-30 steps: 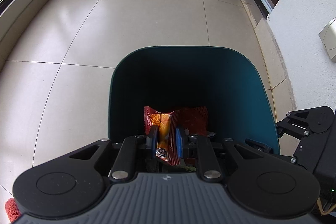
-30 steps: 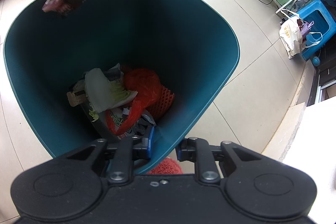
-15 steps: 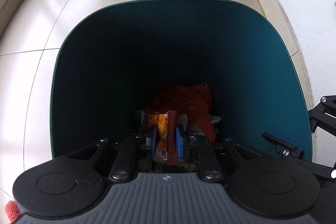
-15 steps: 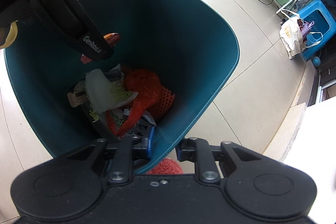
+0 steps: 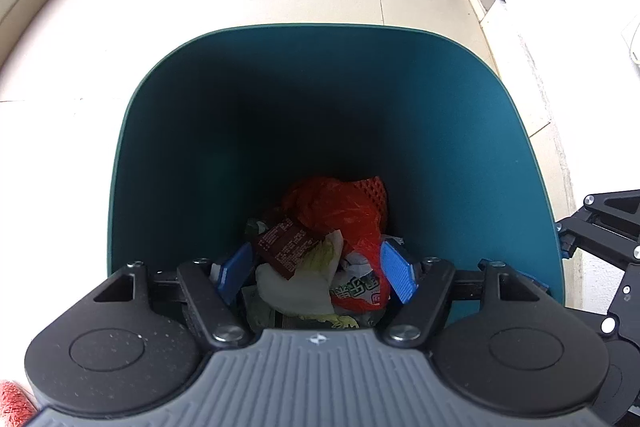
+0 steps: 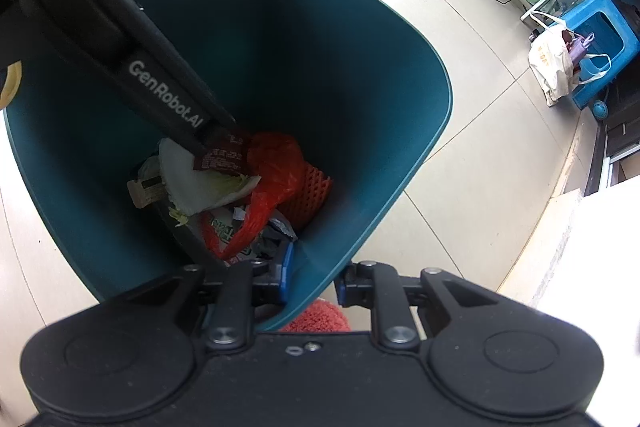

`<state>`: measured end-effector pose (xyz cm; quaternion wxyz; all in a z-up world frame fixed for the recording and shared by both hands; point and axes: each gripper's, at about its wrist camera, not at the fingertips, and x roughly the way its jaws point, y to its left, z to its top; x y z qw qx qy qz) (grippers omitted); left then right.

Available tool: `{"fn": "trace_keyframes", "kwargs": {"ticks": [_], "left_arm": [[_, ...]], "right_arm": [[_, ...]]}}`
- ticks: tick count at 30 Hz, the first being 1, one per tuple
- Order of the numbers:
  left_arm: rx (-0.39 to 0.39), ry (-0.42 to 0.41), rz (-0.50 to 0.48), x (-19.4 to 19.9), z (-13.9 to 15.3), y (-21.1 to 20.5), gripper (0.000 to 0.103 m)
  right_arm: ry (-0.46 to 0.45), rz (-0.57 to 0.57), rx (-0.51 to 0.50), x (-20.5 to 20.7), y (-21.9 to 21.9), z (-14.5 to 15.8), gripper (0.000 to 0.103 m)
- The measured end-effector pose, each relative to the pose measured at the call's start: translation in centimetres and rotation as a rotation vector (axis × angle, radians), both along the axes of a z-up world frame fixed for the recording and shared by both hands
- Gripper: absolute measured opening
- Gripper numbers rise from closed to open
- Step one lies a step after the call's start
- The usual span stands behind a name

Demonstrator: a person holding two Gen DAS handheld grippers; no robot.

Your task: Collect trash

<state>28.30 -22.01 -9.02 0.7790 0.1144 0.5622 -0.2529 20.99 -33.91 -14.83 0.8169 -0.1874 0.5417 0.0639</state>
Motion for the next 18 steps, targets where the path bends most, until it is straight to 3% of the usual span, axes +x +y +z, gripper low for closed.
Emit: {"fn": "trace_keyframes", "kwargs": {"ticks": [2,7,12,18], "left_arm": [[0.001,-0.024,-0.007,-0.6,0.8,0.2,0.07],[-0.009,-0.077,-0.018,-2.2,2.6,0.6,0.071],[-0.039,-0.128,-0.012,-4.2,5.1,2.1,0.076],[-0.065,-0.232,-0.024,-8.1,8.4,4.1,0.076]], "right_arm": [[-0.021,0.0,-0.004,-0.3,0.1,0.6,0.025],[-0.089,-0.014,0.019,-1.4,0.5,3.4,0.049],[-0.152,-0.035,0.021,-3.6,1.1,5.8,0.058],[-0.255,-0.151,0.164,-6.9,0.4,9.6,0.071]]}}
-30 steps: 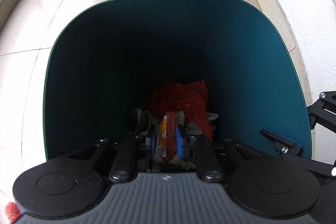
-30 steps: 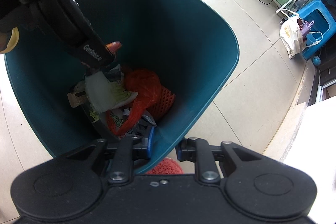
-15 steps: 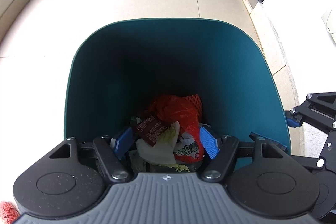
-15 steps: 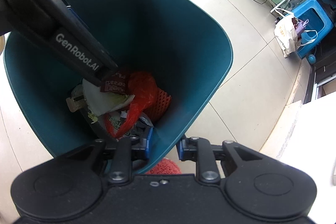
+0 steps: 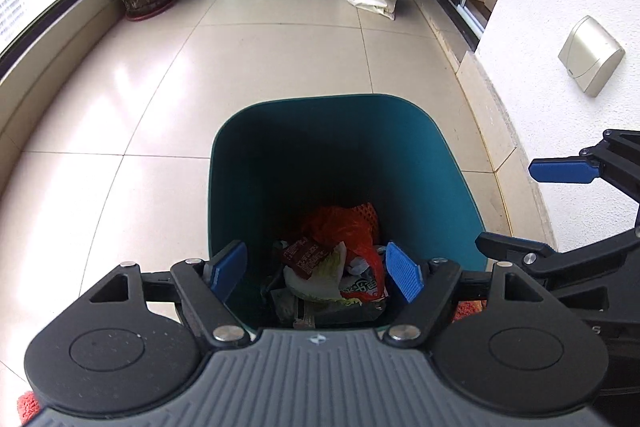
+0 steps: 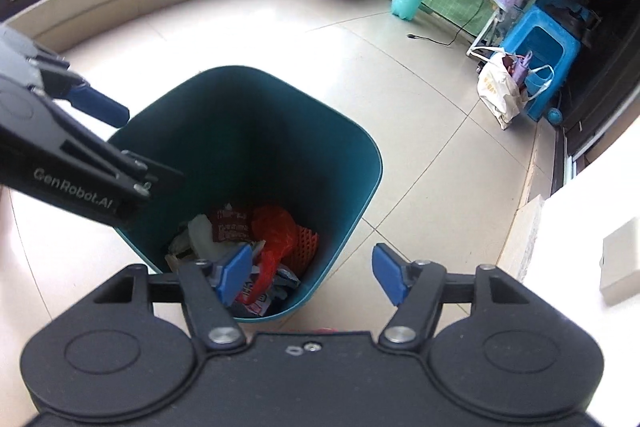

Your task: Collect trash

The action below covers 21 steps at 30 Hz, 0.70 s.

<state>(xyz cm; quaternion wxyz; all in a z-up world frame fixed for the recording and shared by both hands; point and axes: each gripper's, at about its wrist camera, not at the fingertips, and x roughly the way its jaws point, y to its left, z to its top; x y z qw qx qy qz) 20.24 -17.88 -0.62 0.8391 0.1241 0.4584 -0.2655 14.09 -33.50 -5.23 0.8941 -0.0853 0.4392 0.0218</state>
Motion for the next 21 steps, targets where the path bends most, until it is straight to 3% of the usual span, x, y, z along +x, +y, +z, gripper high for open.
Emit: {"fn": "trace_keyframes", "kwargs": {"ticks": [7,13,21], "left_arm": [[-0.037,-0.13,0.006,-5.4,3.4,2.9,0.076],[-0.087,-0.168,0.036,-8.4,4.8,5.6,0.079],[-0.114,-0.191,0.059,-12.0,5.4,8.2,0.08]], "right_arm": [[-0.107,-0.027,0.096,-5.3,0.6,3.4,0.087],[-0.232,-0.074,0.161,-9.5,1.1,5.5,0.1],[-0.337,-0.086,0.21,-13.5,1.8,5.8,0.103]]}}
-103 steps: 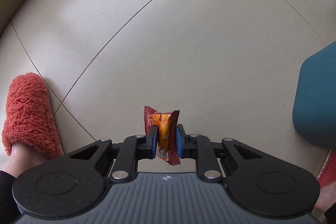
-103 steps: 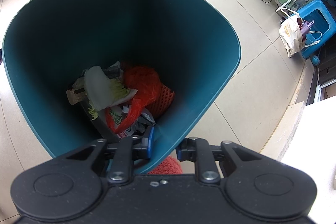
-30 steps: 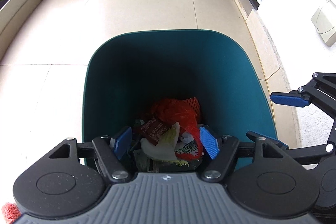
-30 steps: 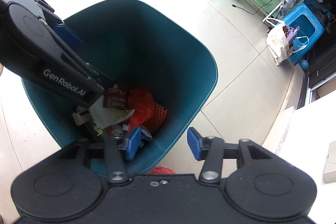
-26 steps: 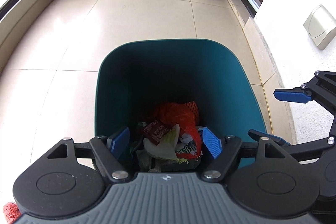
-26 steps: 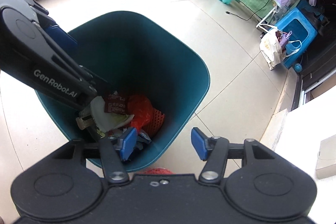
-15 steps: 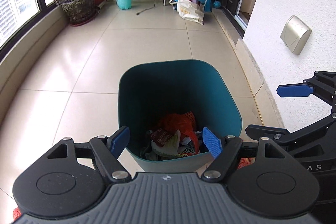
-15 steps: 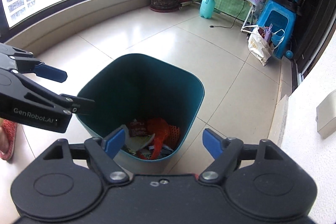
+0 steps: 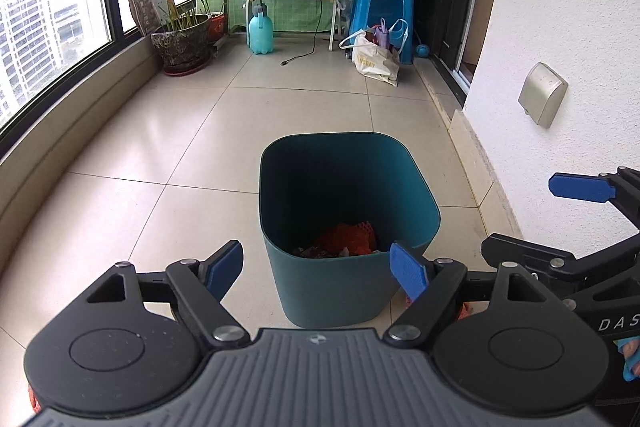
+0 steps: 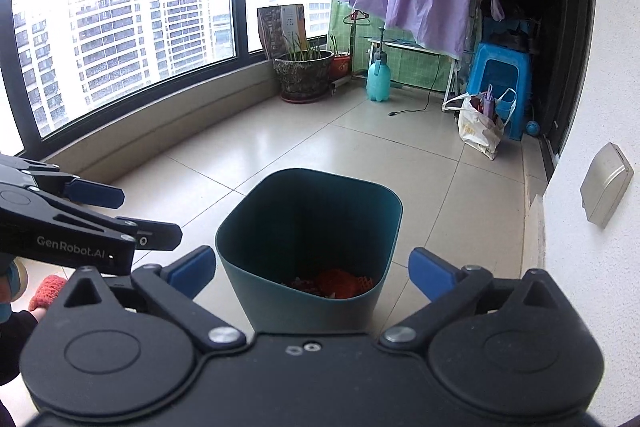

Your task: Collect trash

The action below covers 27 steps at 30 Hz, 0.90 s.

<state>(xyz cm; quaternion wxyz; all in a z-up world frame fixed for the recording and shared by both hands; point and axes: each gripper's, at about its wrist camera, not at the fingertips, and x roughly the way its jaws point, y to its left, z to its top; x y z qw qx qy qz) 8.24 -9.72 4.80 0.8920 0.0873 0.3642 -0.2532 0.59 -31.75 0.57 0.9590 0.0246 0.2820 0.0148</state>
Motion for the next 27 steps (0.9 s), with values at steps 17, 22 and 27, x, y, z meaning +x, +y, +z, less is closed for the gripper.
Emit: {"fn": "trace_keyframes", "kwargs": {"ticks": [17,22,27], "left_arm": [[-0.029,-0.017,0.023,-0.4,-2.0,1.3,0.086],[-0.031,-0.031,0.034,-0.3,-2.0,1.6,0.086],[-0.047,-0.025,0.05,-0.2,-2.1,1.8,0.086]], "right_arm": [[-0.005,-0.066,-0.029,0.7,1.6,-2.1,0.103],[-0.001,-0.087,-0.02,0.5,1.9,-2.4,0.103],[0.0,-0.091,-0.017,0.5,1.9,-2.4,0.103]]}}
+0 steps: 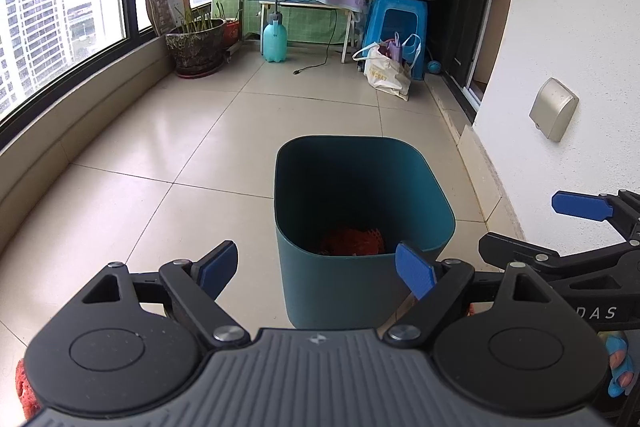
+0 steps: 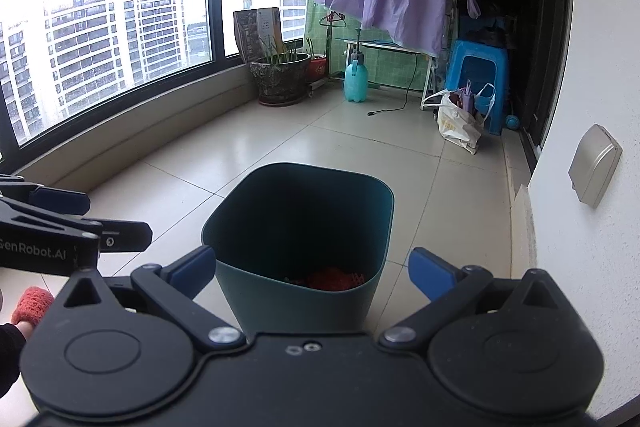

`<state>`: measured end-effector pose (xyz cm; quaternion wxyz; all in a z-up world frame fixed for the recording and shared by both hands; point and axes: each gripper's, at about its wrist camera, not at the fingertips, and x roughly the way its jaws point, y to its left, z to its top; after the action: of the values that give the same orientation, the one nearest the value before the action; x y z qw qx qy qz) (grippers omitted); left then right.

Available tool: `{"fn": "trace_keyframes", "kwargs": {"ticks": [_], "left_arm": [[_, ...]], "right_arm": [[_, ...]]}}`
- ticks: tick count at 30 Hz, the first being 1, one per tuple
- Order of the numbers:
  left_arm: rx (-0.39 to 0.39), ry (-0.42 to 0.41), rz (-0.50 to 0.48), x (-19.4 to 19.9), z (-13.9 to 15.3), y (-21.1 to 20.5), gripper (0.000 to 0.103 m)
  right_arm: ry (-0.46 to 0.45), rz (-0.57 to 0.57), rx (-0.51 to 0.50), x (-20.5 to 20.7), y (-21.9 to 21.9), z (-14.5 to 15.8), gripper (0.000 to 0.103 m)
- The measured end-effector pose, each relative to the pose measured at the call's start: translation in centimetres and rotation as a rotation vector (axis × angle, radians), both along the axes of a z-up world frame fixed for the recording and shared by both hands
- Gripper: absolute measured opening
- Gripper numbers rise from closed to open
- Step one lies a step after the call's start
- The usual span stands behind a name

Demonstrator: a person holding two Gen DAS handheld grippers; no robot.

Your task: Collect trash

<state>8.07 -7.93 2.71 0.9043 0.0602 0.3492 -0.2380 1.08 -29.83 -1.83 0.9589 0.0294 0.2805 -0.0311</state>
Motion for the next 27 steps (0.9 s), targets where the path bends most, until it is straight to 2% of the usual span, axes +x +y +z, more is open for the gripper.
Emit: {"fn": "trace_keyframes", "kwargs": {"ticks": [14,27], "left_arm": [[-0.002,-0.02,0.006,-0.37,-0.03,0.32,0.086],[-0.013,-0.044,-0.04,-0.82,-0.18,-0.17,0.086]], "right_arm": [[0.01,0.016,0.003,-0.05,0.22,-0.03,0.103],[0.015,-0.005,0.028,0.05,-0.43,0.12,0.103]]}}
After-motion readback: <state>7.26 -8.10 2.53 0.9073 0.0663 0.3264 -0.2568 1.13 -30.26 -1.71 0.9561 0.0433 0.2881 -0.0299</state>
